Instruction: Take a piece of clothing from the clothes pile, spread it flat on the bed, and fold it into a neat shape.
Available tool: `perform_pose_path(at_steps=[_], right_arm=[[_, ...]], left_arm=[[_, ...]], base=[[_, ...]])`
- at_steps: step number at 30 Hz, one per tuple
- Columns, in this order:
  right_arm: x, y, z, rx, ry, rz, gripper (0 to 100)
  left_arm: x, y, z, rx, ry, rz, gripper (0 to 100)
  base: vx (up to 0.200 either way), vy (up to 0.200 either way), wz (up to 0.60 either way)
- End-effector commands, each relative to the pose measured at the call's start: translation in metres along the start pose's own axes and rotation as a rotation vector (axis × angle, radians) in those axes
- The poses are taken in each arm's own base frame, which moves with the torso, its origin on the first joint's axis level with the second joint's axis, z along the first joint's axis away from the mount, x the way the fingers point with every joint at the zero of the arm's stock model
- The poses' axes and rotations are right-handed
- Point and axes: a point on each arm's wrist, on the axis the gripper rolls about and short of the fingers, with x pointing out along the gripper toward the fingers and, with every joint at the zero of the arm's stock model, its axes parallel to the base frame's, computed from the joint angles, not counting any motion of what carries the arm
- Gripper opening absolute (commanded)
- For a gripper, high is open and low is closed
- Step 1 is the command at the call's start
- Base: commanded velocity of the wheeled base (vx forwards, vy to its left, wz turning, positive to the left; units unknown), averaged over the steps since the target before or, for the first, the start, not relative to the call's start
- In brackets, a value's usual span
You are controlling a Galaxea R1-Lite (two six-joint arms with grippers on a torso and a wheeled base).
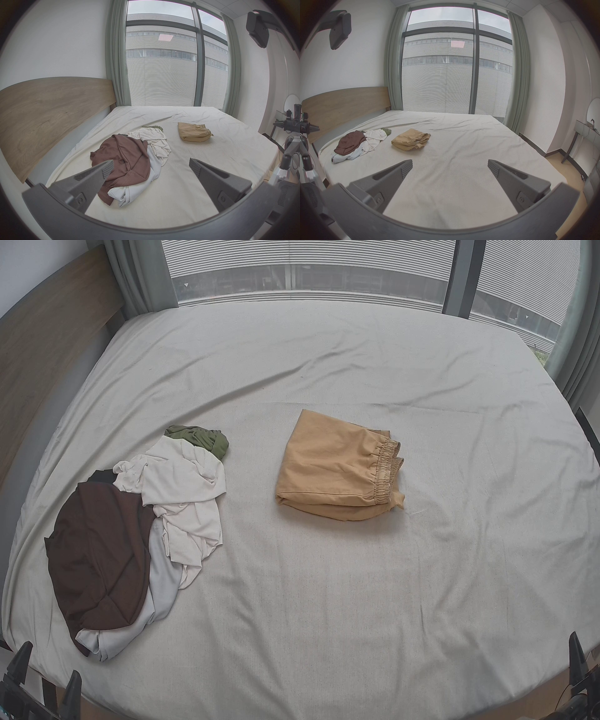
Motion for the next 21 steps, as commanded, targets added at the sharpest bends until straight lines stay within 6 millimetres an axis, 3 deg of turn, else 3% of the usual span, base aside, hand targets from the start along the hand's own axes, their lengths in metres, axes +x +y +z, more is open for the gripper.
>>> perform_pose_path(at_steps=[1,5,21], right_arm=[[0.002,0.0003,-0.0062,0.0,0.042,0.011,100],[0.0004,0.0013,-0.013,0.065,0.116,0.031,100],[0.0009,0.0013,-0.0119,0.062,0.088,0.035,100]], left_arm=[[0.0,-0.0001,-0.0048,0.0,0.001,0.002,100],[0.0,-0.0001,-0.0048,-0.002,0.001,0.001,100],[0.0,0.0002,-0.0048,-0.009,0.001,0.011,100]], base=[[0.0,0.0,0.0],[0.0,0.0,0.0],[0.0,0.0,0.0]])
